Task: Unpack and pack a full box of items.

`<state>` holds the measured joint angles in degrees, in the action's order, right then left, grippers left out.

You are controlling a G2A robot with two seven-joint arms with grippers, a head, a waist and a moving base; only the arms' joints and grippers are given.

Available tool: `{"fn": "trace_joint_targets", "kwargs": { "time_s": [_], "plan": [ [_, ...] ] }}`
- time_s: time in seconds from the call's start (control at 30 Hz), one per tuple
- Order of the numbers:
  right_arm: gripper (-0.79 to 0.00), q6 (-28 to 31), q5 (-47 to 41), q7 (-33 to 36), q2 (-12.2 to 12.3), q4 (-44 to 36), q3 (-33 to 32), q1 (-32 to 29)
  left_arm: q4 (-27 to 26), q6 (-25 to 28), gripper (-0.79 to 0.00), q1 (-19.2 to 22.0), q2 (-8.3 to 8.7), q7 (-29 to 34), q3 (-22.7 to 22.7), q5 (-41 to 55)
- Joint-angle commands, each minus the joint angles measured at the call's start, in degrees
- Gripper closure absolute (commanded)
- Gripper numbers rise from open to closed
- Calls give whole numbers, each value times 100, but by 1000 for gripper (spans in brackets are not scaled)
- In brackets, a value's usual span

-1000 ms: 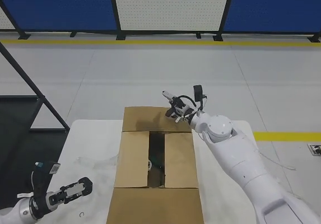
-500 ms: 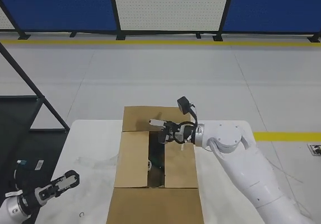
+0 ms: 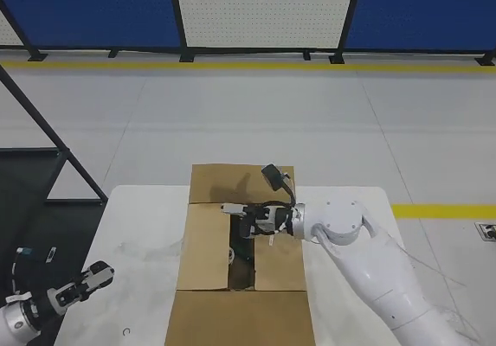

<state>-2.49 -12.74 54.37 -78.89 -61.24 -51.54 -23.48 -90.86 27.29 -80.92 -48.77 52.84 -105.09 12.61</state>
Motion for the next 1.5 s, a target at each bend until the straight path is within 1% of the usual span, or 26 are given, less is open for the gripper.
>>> {"fn": "trace_joint_targets", "kwargs": {
  "time_s": [0.0, 0.23, 0.3, 0.4, 0.57, 0.73, 0.9, 0.97, 1.17, 1.33, 1.47],
  "plan": [
    [-785, -108, 62, -8, -25, 45, 89, 14, -65, -88, -785, -18, -5, -226, 22, -257],
    [-785, -409, 217, -12, -189, 438, 509, 203, 11, -134, -785, -96, -1, -458, -115, -328],
    [-785, -390, 112, 29, -260, 576, 608, 266, 33, -151, -785, -128, 0, -480, -152, -301],
    [-785, -220, 51, 67, -356, 762, 741, 381, 28, -154, -785, -146, 1, -481, -164, -291],
    [-785, 264, -150, 109, -483, 920, 813, 523, 28, -154, -785, -146, 1, -481, -164, -291],
    [-785, 677, -453, -145, -587, 912, 731, 618, 28, -154, -785, -146, 1, -481, -164, -291],
    [-785, 860, -638, -293, -722, 873, 775, 807, 28, -154, -785, -146, 1, -481, -164, -291],
    [-785, 916, -693, -322, -801, 853, 860, 886, -55, -203, -785, -186, -7, -615, -157, -355],
    [-785, 1048, -807, -614, -1124, 1069, 1244, 1155, -272, -237, -785, -380, -23, -964, -296, -482],
    [-785, 1107, -933, -934, -1513, 1581, 1656, 1387, -426, -265, -785, -602, -45, -1215, -469, -400],
    [-785, 1458, -1108, -1098, -1838, 2079, 1884, 1511, -544, -300, -785, -743, -60, -1233, -535, -233]
  ]
}}
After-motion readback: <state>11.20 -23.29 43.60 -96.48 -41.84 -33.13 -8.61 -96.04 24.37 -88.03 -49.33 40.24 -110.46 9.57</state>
